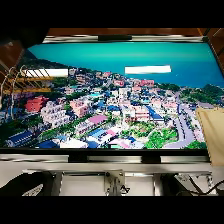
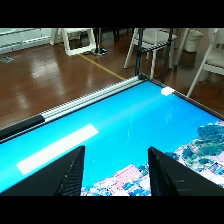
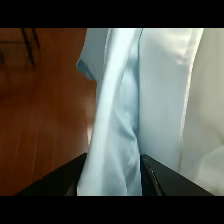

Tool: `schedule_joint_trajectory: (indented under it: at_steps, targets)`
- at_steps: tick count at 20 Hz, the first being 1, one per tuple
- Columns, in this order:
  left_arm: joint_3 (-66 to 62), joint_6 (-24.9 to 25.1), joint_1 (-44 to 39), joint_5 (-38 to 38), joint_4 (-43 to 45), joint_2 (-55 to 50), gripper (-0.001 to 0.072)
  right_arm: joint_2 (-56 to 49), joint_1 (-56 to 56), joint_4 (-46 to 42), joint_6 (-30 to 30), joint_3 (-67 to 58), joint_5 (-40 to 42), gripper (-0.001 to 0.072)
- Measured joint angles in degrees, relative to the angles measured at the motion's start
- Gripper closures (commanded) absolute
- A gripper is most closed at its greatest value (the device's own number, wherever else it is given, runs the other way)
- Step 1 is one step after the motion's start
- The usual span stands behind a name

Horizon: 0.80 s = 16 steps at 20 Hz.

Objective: Fold the shirts.

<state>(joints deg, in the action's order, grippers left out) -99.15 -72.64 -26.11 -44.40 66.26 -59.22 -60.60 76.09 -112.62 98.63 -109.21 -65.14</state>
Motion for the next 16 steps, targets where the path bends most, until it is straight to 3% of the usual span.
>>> schedule_joint_trajectory:
  at_steps: [8, 16]
  targets:
    - [0.02, 0.15, 0.00, 0.42, 1.92, -0.46, 0.0228, 5.53, 0.24, 10.88, -3.80, 0.00, -19.41, 0.0256]
    - [0.04, 0.13, -0.02, -9.05, 5.35, -3.67, 0.0228, 2.89, -0.44, 38.12, -1.81, 0.04, -32.17, 0.0257]
